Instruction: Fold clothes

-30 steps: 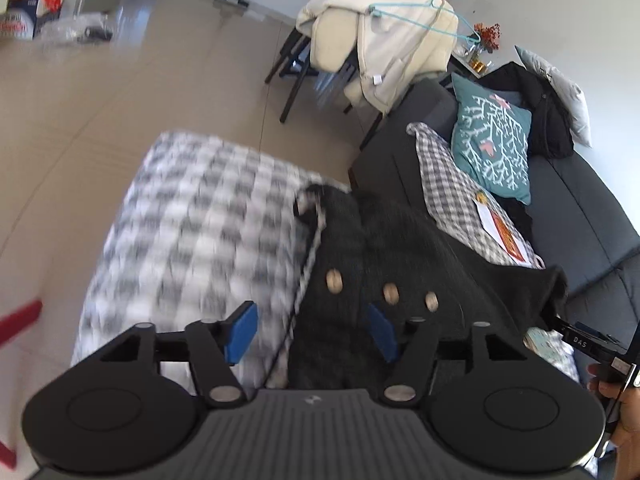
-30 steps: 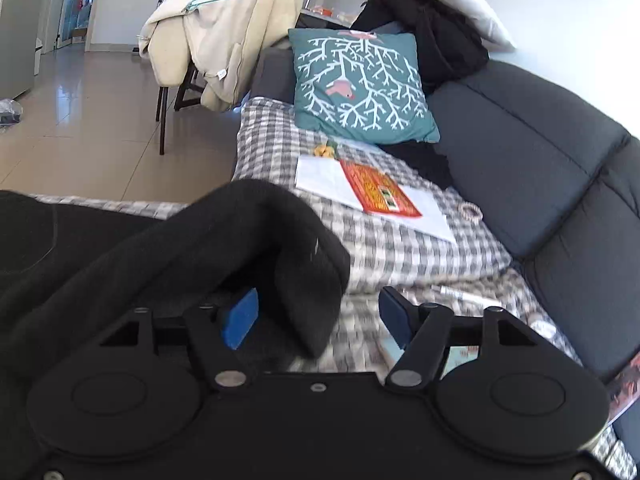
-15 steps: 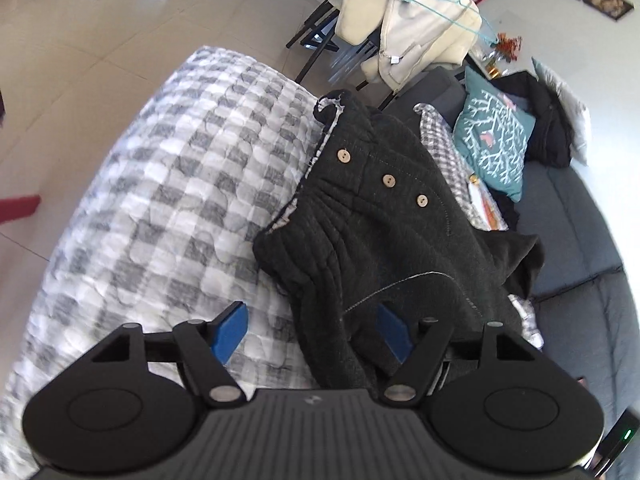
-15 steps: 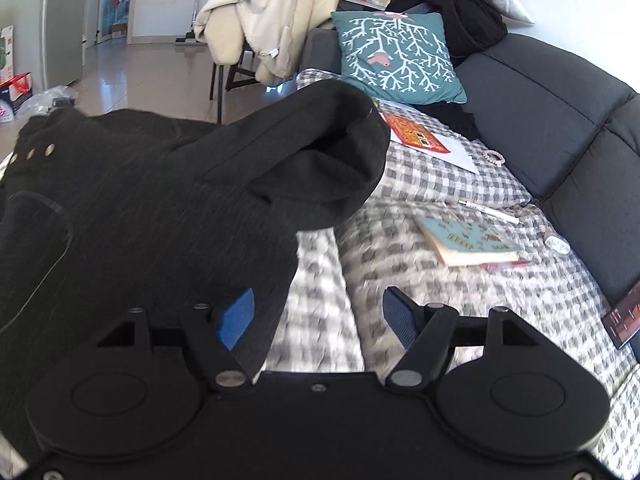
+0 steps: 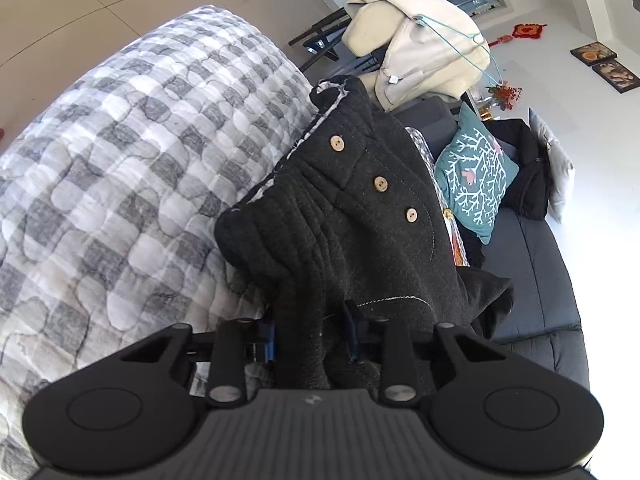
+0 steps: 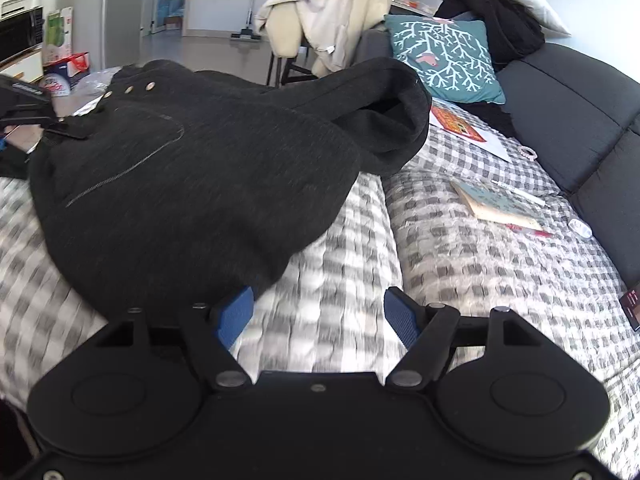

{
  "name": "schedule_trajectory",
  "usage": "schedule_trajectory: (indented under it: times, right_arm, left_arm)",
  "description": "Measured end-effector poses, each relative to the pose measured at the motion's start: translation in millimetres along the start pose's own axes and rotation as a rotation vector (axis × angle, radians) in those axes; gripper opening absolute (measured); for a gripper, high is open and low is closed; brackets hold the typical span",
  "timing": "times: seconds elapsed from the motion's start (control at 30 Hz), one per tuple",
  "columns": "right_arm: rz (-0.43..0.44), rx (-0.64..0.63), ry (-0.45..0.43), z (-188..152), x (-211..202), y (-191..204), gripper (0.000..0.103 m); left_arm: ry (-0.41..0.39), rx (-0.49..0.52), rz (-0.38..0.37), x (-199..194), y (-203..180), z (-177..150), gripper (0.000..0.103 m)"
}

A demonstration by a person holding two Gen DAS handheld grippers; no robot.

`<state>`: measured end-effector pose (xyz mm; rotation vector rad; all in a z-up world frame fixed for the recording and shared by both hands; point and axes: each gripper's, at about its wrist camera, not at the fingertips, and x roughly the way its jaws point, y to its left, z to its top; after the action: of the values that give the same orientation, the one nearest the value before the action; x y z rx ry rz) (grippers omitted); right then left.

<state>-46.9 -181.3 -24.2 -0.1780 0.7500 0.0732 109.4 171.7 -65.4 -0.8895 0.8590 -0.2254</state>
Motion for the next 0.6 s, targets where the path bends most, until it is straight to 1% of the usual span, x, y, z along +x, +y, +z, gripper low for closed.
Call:
schedule_trajectory:
  times: [0.1, 0.17, 0.3, 0.37, 0.4, 0.43, 0.53, 0.6]
  right_arm:
    - [0.057, 0.013, 0.012, -12, -4, 1, 0.074]
    - [0.06, 0.019, 0.005, -22, -3, 12, 0.074]
    - [0.055, 0.021, -0.001, -21, -2, 20, 0.074]
    - [0.059, 0.033, -0.009, -19, -7, 21, 0.074]
    - [0.06, 0.057, -0.006, -24, -13, 21, 0.074]
    - [0.069, 0.079, 0.0, -26, -15, 21, 0.074]
    - [0.072, 0.133, 0.018, -33, -14, 30, 0.074]
    - [0.051, 0.204, -0.008, -37, -14, 37, 0.074]
  left_arm:
    - [-0.044, 0.004, -0.022, -8, -6, 0, 0.022]
    - [-0.086, 0.001, -0.062, -17, -12, 1, 0.021]
    - [-0.162, -0.003, -0.161, -36, -25, 5, 0.019]
    - [-0.19, 0.003, -0.191, -40, -32, 7, 0.018]
    - [-0.2, 0.01, -0.198, -42, -35, 8, 0.018]
    - [-0.204, 0.014, -0.202, -43, -38, 8, 0.012]
    - [-0.219, -0.003, -0.229, -46, -44, 10, 0.011]
    - [-0.232, -0.018, -0.246, -47, -47, 10, 0.011]
